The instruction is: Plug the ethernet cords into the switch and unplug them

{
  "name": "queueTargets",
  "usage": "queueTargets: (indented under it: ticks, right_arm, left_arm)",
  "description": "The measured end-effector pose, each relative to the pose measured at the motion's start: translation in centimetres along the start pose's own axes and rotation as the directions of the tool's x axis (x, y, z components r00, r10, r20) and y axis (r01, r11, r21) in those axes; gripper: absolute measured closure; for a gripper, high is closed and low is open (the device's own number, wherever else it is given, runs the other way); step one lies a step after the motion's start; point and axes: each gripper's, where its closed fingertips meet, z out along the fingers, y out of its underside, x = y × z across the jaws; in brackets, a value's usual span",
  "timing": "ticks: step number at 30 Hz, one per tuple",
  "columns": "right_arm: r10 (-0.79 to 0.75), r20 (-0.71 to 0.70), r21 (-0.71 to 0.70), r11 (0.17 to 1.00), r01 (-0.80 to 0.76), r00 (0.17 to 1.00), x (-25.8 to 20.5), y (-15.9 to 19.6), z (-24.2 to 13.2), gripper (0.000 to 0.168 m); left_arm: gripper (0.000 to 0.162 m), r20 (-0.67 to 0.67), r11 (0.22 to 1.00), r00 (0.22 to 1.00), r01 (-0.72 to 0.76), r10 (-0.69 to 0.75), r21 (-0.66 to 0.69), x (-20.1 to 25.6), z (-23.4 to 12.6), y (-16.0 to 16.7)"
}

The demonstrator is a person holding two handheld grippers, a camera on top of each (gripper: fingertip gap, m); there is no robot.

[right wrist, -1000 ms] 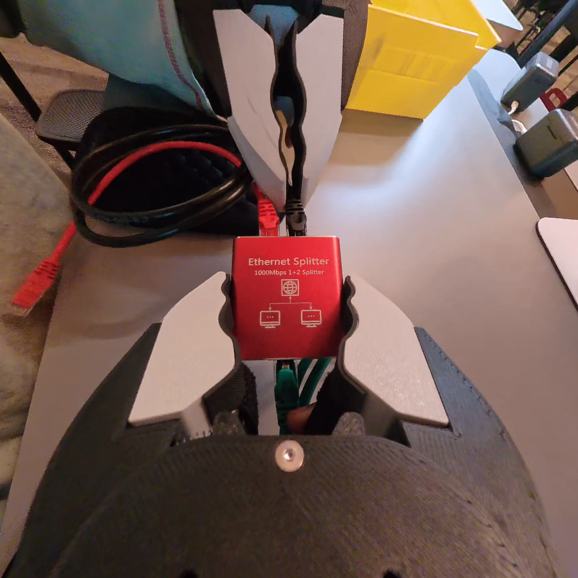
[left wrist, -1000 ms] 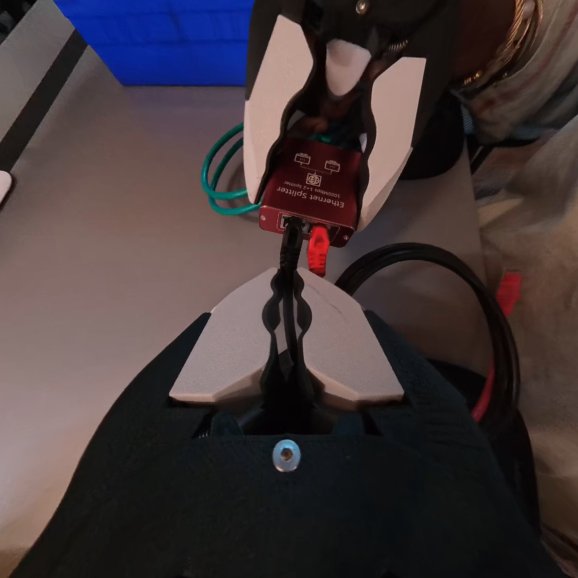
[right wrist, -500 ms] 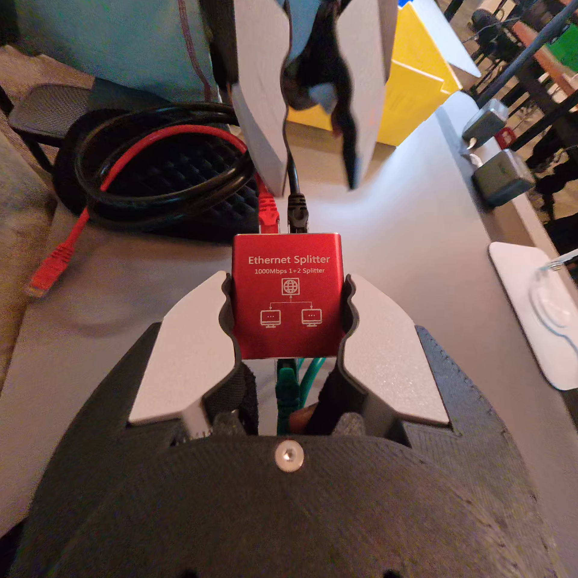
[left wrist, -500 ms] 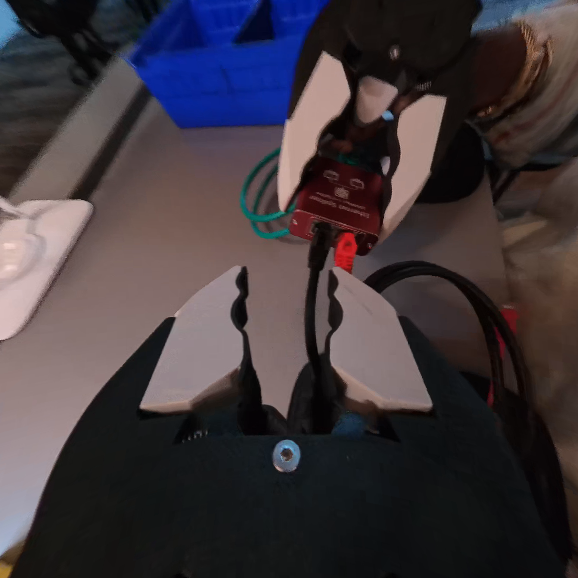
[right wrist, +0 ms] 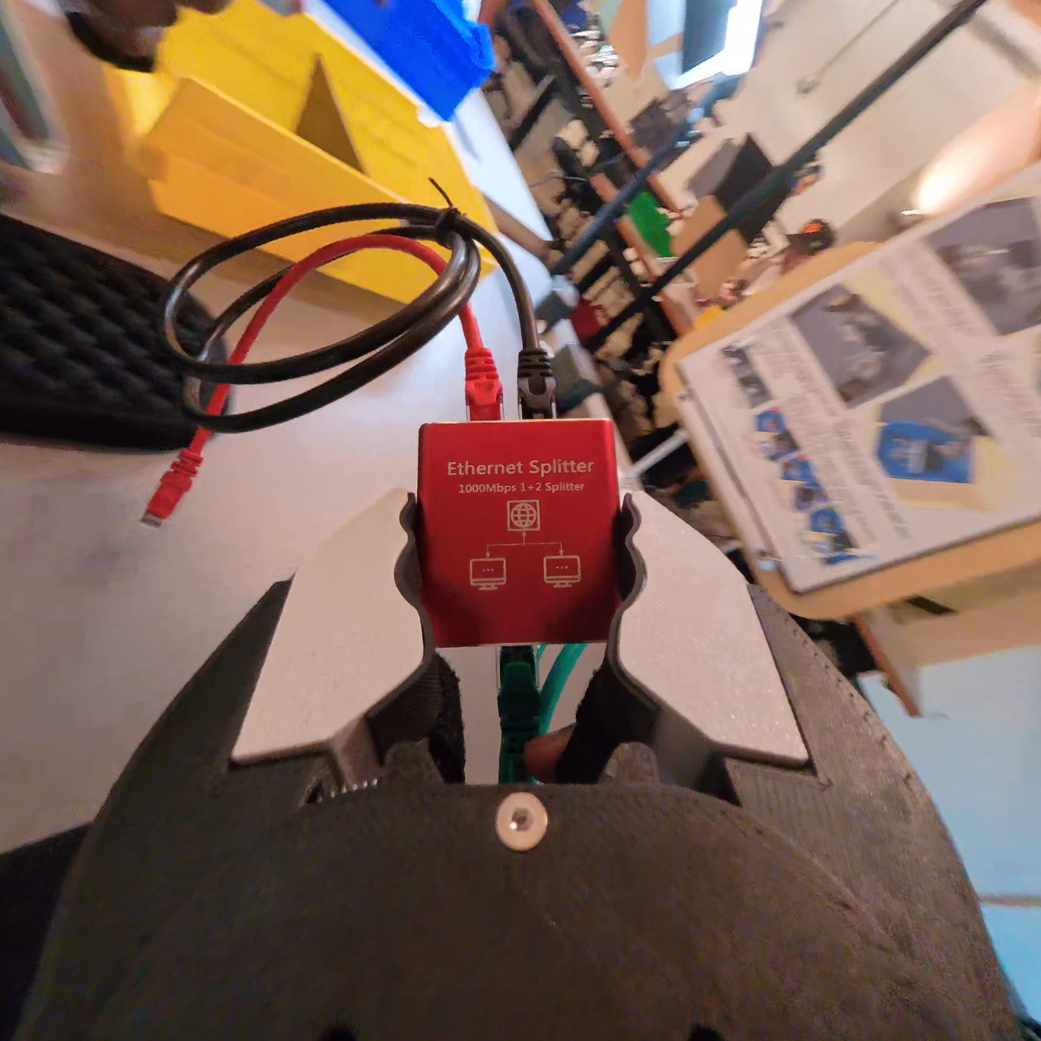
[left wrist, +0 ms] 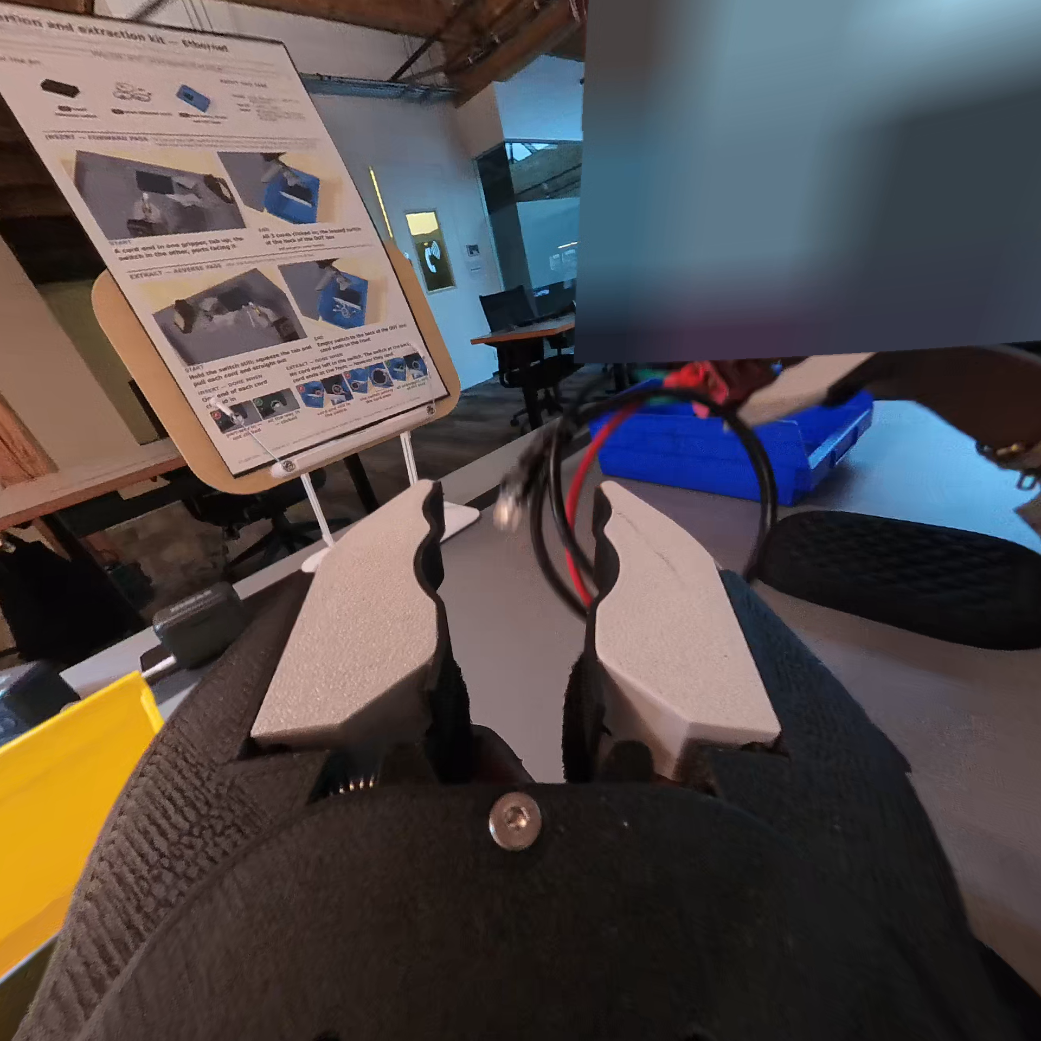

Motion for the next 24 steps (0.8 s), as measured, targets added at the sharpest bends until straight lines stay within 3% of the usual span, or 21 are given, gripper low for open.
queueTargets:
  ticks: [4, 8, 13, 15, 19, 24]
  right_arm:
    - [-0.063, -0.195, -0.063, 0.997, 0.051, 0.979, 5.9, 0.6, -3.9, 0.1]
    - [-0.184, -0.398, -0.195, 0.974, 0.113, 0.899, 12.4, 2.3, -8.5, 0.1]
    - [-0.386, -0.501, -0.424, 0.89, 0.169, 0.775, 18.6, 5.8, -13.5, 0.1]
    - [-0.491, -0.489, -0.514, 0.83, 0.216, 0.721, 20.7, 7.2, -15.1, 0.1]
    - [-0.676, -0.326, -0.633, 0.675, 0.379, 0.66, 23.7, 10.3, -16.8, 0.099]
    - [-0.781, -0.129, -0.718, 0.499, 0.486, 0.611, 25.9, 14.1, -17.4, 0.099]
  left_arm:
    - [0.113, 0.043, 1.0, 0.999, -0.005, 0.006, -0.01, 0.0, -0.2, 1.2]
    - [0.117, 0.031, 1.0, 1.0, -0.003, 0.003, 0.003, 0.5, 0.2, 1.3]
    - [0.117, -0.003, 1.0, 1.0, 0.0, 0.0, -0.004, 1.6, 1.0, 1.9]
    - [0.117, 0.018, 0.998, 0.999, -0.044, 0.044, -0.046, 1.5, 1.3, 2.6]
    - [0.117, -0.012, 0.989, 0.994, -0.11, 0.11, -0.098, 2.3, 1.9, 3.5]
    - [0.117, -0.033, 0.976, 0.985, -0.173, 0.17, -0.132, 2.9, 2.6, 4.2]
